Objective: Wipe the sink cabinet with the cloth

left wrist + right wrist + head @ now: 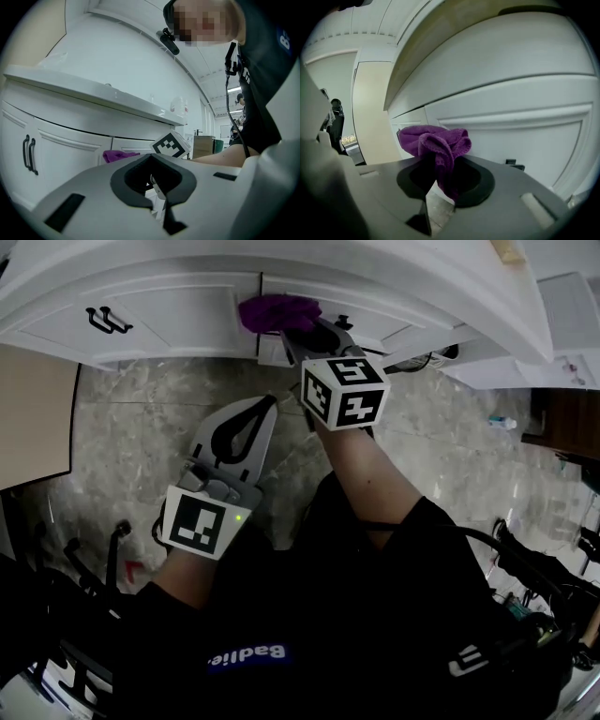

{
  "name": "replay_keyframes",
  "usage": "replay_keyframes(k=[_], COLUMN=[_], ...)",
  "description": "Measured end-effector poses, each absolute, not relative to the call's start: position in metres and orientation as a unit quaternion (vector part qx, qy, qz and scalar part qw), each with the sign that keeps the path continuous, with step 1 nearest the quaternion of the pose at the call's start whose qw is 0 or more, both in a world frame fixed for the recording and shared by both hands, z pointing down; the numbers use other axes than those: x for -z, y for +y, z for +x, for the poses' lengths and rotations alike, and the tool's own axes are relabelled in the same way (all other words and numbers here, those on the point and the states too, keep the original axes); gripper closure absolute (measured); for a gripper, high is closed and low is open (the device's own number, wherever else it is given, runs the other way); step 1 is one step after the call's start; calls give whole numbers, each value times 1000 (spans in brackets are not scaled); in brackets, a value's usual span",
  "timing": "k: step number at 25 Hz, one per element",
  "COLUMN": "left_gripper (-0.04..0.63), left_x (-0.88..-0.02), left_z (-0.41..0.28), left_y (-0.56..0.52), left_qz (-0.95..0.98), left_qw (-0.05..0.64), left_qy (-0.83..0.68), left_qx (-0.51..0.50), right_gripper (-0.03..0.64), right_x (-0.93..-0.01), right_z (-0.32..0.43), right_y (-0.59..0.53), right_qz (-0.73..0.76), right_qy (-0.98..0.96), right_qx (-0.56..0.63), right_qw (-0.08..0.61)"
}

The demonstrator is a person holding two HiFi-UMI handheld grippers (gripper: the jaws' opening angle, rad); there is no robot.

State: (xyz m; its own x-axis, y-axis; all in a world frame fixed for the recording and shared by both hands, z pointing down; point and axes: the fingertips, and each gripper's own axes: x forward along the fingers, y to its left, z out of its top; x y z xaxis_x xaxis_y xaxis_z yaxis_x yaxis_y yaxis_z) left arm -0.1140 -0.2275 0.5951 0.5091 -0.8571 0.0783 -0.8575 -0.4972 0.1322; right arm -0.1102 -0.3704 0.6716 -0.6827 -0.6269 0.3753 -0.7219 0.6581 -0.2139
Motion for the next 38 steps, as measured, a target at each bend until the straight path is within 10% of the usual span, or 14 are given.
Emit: replay_keyframes(k=[13,24,38], left_gripper=[591,591,591], left_x=[-617,-639,-648], left_z=[-138,-132,-115], left_y=[-216,-203,-198], left_qz=[853,859,867], left_qw=[64,76,75], left_qy=[-517,-507,-493], left_qx=[17,20,17], right_gripper=[531,531,531], right_x=[-784,-618,-731], right_z=[-91,-55,-52], right_y=[-362,-358,-370], right_qz=[390,379,405], right_qy=[-865,-914,-883], right_qx=[-221,-131,-201], right_qw=[224,62,127])
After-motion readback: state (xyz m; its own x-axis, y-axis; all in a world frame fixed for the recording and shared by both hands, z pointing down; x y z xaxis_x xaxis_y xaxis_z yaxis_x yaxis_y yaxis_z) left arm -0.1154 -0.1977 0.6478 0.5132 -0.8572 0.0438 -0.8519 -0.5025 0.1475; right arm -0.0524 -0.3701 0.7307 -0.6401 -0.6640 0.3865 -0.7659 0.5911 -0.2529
